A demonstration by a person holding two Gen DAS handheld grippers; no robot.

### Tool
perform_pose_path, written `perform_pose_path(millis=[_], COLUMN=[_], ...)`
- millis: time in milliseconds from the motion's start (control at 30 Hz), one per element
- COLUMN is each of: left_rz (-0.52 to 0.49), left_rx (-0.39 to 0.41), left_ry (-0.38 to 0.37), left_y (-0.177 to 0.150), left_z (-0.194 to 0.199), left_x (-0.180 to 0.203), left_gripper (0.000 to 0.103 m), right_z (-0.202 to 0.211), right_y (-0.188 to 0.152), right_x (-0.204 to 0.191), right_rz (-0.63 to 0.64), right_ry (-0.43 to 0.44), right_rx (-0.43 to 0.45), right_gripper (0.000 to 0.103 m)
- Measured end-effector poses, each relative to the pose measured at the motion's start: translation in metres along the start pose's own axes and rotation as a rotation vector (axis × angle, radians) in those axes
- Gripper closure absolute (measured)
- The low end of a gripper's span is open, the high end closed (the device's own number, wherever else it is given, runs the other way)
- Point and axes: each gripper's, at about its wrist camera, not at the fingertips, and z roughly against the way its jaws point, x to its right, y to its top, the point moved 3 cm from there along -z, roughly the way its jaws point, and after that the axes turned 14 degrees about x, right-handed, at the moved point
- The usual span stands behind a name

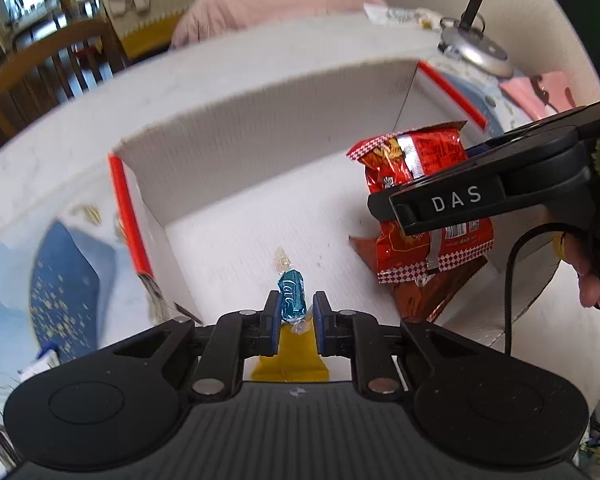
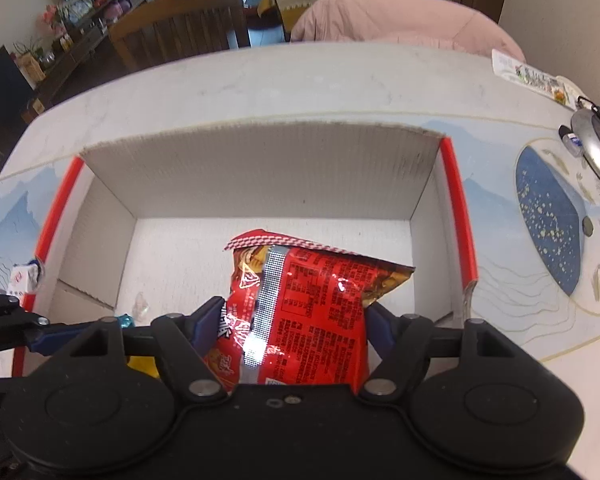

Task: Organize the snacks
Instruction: 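Carry the blue candy and red snack bag over the red box with both tools, then open both tools to drop the candy and red bag into the box, withdraw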

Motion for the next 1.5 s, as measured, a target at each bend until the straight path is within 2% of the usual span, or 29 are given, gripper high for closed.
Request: perform_pose_path(millis=[100, 267, 567, 900, 1100, 1167, 1233, 1500], left_rz=[0.025, 0.007, 0.010, 0.037, 0.052, 0.061, 0.068, 0.068], left_rx=[-0.046, -0.074, -0.072, 0.006, 0.067, 0.093, 0.124, 0.222], left_ry=[0.000, 0.004, -0.006, -0.030, -0.053, -0.061, -0.062, -0.056], left_y=[-0.002, -0.008, -0.010, -0.008, -0.007, -0.007, -0.008, -0.012], left_z=[-0.010, -0.018, -0.019, 0.013, 0.042, 0.052, 0.064, 0.111], left_x=[-0.002, 0.001, 0.003, 0.000, -0.003, -0.004, -0.007, -0.021], left_gripper=[0.087, 0.087, 0.082, 0.079, 0.071, 0.063, 0.050, 0.049], right_z=[-0.003, -0.006, 0.003, 0.044, 0.076, 0.087, 0.097, 0.137], right_y=[-0.002, -0.002, 0.000, -0.002, -0.003, -0.003, -0.004, -0.006], right_x=[-0.002, -0.004, 0.000, 0.002, -0.002, -0.006, -0.011, -0.042], right_rz=[0.001, 0.002, -0.034, -0.074, -0.098, -0.098, -0.096, -0.077], right_ry=[0.002, -0.002, -0.001, 0.022, 0.049, 0.053, 0.065, 0.110], right_rx=[-0.014, -0.015, 0.024, 0.097, 0.152, 0.174, 0.196, 0.296], right_gripper=[0.031, 0.030, 0.022, 0.019, 0.015, 0.014, 0.013, 0.006])
